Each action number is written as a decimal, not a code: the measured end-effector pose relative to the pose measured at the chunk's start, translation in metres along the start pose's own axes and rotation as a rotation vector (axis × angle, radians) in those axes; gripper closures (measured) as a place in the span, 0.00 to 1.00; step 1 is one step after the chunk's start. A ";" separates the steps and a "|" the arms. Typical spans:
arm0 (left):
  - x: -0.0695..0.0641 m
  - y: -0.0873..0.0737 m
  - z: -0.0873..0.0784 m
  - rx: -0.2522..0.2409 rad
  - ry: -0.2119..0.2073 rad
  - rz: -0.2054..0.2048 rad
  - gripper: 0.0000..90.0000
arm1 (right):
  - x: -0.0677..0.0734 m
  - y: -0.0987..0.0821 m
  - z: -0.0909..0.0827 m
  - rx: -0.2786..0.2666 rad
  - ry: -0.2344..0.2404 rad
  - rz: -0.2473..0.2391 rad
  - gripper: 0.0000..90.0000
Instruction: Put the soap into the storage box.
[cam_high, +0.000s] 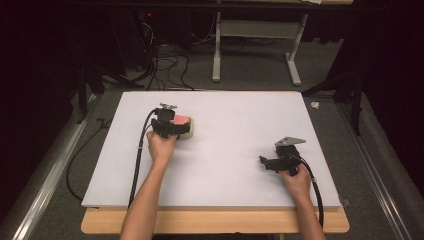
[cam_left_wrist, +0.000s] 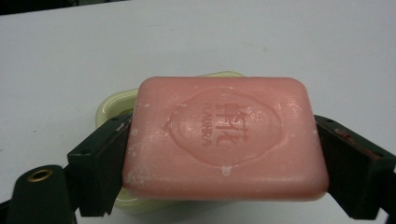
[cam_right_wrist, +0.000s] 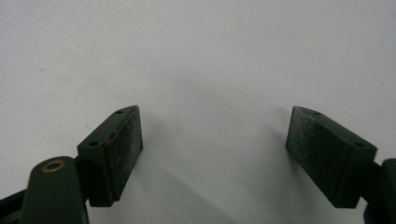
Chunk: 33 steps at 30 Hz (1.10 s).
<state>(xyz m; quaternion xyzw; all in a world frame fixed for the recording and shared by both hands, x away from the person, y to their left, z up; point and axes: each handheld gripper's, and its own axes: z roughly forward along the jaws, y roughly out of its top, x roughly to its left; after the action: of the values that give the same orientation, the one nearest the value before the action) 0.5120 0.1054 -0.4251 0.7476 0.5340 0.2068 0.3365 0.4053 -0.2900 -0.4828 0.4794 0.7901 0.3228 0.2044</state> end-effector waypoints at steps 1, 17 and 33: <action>0.001 -0.001 0.004 0.015 0.010 -0.005 0.15 | 0.000 0.000 0.000 0.000 0.001 0.000 0.21; 0.012 -0.005 0.024 0.082 0.051 -0.041 0.15 | 0.000 0.000 0.000 0.000 0.001 -0.001 0.21; 0.010 -0.005 0.026 0.052 0.094 -0.040 0.15 | 0.000 0.000 0.000 -0.001 0.000 -0.002 0.21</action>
<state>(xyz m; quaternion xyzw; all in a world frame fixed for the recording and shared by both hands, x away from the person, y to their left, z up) 0.5293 0.1082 -0.4466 0.7346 0.5693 0.2209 0.2957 0.4054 -0.2902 -0.4829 0.4784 0.7905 0.3230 0.2047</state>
